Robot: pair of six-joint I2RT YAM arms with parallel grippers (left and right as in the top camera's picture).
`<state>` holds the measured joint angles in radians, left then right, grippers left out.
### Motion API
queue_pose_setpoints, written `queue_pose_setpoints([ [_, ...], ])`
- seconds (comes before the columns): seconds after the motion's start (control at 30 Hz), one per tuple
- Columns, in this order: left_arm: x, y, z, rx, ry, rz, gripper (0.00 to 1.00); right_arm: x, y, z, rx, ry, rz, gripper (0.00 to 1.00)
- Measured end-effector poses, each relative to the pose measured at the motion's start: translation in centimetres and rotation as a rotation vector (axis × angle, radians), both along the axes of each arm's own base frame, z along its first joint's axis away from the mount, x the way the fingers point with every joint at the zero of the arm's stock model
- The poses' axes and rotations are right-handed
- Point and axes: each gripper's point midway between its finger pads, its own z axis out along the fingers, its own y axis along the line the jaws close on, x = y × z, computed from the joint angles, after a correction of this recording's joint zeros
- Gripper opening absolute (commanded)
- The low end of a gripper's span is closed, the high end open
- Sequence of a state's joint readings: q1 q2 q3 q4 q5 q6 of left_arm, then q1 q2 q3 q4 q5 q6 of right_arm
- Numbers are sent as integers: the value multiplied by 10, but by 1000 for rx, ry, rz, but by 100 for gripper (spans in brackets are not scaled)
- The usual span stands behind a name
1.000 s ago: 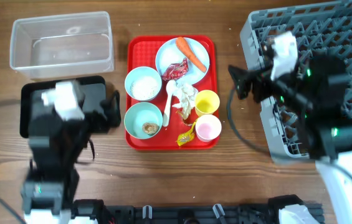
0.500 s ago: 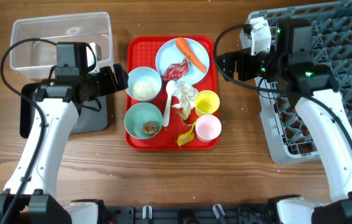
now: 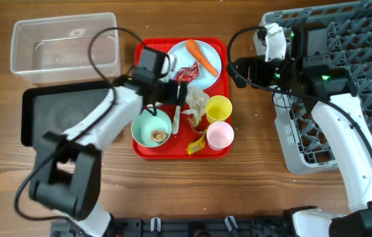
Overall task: Sort waste into correct bins and load items into the dishwasher rack
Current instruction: 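Grasp the white bowl of rice with the left gripper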
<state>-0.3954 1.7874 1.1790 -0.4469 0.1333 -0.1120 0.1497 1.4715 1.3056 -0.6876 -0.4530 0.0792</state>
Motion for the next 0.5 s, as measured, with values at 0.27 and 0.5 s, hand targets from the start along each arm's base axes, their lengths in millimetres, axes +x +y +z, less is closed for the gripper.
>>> queue_pose_setpoints([
  [0.27,-8,0,-48,93,81,-26,41,-4,-1,-4,-4,23,0,99],
  [0.5,-6,2,-48,102,73,-19,5,-4,-1,-4,-4,23,0,99],
])
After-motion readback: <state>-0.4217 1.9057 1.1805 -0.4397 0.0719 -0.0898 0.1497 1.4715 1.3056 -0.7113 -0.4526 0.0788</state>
